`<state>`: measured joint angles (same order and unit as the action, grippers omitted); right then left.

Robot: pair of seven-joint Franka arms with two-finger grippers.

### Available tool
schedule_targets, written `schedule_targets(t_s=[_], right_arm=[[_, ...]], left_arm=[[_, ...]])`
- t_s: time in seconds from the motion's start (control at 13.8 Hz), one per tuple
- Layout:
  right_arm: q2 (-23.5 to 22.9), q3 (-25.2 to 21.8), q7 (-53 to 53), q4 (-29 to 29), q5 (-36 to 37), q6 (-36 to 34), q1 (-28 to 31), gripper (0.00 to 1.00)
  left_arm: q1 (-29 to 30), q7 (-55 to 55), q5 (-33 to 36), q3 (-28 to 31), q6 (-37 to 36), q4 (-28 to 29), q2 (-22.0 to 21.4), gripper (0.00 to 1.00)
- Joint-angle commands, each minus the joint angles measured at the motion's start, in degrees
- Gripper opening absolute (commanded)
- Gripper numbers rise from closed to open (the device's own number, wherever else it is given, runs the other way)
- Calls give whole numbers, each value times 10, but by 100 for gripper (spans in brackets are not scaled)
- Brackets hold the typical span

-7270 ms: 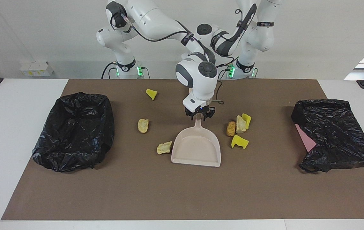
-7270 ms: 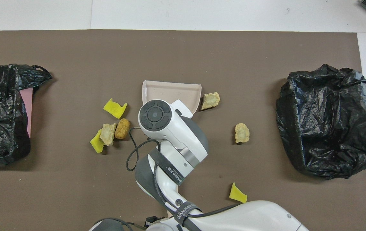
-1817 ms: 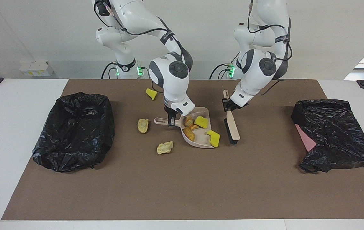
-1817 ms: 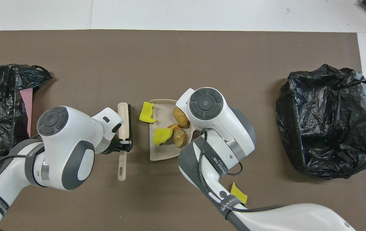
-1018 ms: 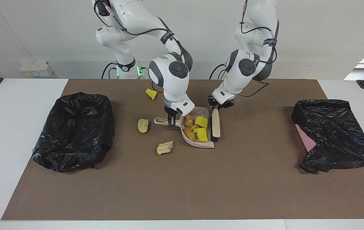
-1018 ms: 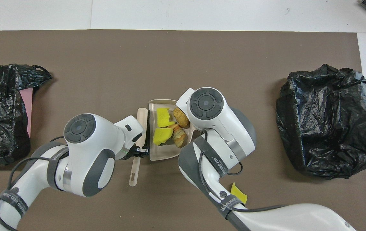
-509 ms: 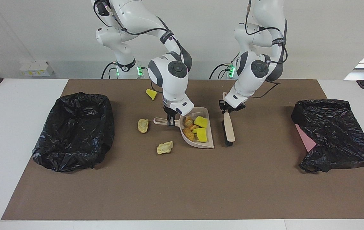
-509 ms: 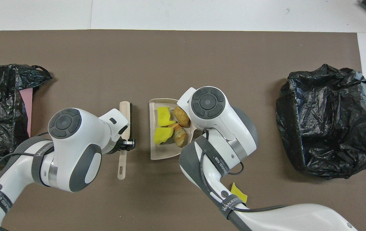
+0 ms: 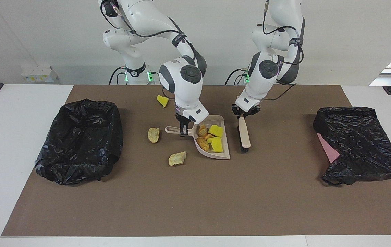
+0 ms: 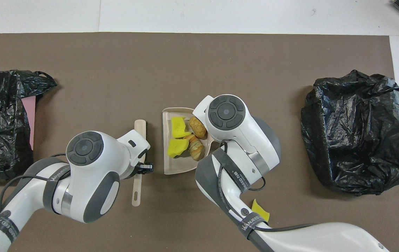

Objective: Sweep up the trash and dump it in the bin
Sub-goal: 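Sweep the remaining pieces into the dustpan again with the brush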

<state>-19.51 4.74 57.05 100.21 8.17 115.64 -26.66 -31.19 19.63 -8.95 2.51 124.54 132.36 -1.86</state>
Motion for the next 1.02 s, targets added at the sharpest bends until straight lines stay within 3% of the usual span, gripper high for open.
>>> schedule_targets(t_s=[0.0, 0.22, 0.95], right_arm=[[13, 4, 11, 9, 1, 4, 6, 0], [13, 4, 12, 9, 0, 5, 5, 0], [13, 4, 14, 9, 0, 3, 6, 0]], left_arm=[[-40, 43, 15, 4, 4, 43, -44, 0], [-63, 61, 15, 4, 4, 61, -60, 0], [-55, 60, 15, 5, 4, 70, -63, 0]])
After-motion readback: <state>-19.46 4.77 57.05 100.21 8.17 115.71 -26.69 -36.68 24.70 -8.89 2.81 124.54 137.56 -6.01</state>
